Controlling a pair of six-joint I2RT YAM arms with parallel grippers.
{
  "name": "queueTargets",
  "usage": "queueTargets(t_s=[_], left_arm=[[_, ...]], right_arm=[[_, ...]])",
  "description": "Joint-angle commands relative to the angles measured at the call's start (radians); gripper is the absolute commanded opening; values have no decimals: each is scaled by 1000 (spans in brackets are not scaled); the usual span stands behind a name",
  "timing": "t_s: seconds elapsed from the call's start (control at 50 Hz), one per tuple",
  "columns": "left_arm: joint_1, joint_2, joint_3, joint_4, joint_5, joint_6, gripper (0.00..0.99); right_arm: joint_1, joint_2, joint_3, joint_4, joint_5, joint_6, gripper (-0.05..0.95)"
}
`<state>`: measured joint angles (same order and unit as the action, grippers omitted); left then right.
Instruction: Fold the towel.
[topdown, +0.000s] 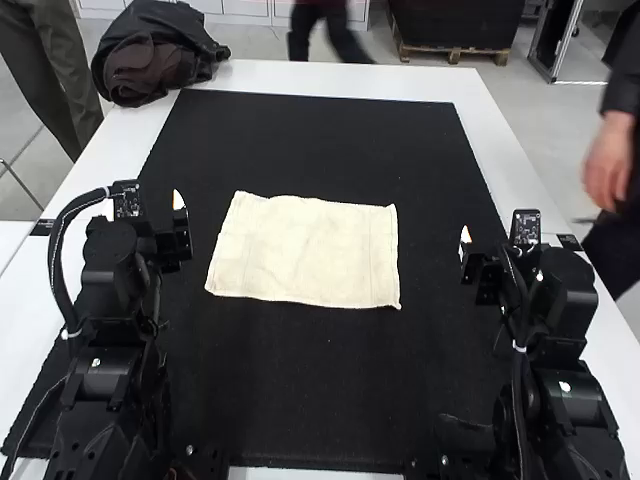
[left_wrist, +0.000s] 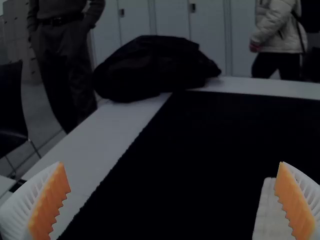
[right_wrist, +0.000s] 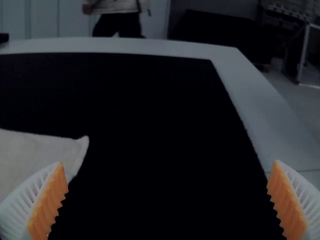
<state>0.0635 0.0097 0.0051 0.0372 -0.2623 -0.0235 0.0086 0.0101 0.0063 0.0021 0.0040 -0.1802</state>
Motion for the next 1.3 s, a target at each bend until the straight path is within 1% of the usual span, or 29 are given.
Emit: queueTargets(t_s=[0.0,1.28], left_arm=[[-7,-13,-4,4,-6,-7,964],[-7,-14,-4,4,-6,-7,964]], right_arm=[[-13,-6,-5,-5,-13,-8,921],[-13,-6,-6,-5,-18,-8,921]])
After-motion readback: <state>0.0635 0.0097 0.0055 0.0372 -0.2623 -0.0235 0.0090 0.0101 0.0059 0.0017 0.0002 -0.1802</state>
